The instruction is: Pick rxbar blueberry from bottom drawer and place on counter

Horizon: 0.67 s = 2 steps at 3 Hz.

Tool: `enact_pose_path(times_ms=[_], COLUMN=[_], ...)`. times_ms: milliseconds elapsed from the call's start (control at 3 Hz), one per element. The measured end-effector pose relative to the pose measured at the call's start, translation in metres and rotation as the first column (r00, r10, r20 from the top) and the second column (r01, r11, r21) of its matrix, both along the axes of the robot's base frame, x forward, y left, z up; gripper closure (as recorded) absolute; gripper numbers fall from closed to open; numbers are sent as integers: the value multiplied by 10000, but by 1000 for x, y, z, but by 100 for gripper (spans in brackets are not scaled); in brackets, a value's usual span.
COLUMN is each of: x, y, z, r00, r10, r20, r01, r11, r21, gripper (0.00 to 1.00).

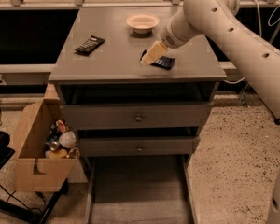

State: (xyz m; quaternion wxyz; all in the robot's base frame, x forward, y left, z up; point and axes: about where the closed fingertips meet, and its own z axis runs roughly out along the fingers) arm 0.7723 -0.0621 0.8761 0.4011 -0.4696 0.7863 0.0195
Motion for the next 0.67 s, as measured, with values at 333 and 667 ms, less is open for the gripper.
enact_pose_path(times_ms=[333,667], x=[-4,-28], y=[-7,-40], z=[25,90], r00=[9996,9998], r10=[234,160], r20=[-153,146], r01=[-225,-186], r11=[9980,9794], r21=[584,2009], gripper=[0,0])
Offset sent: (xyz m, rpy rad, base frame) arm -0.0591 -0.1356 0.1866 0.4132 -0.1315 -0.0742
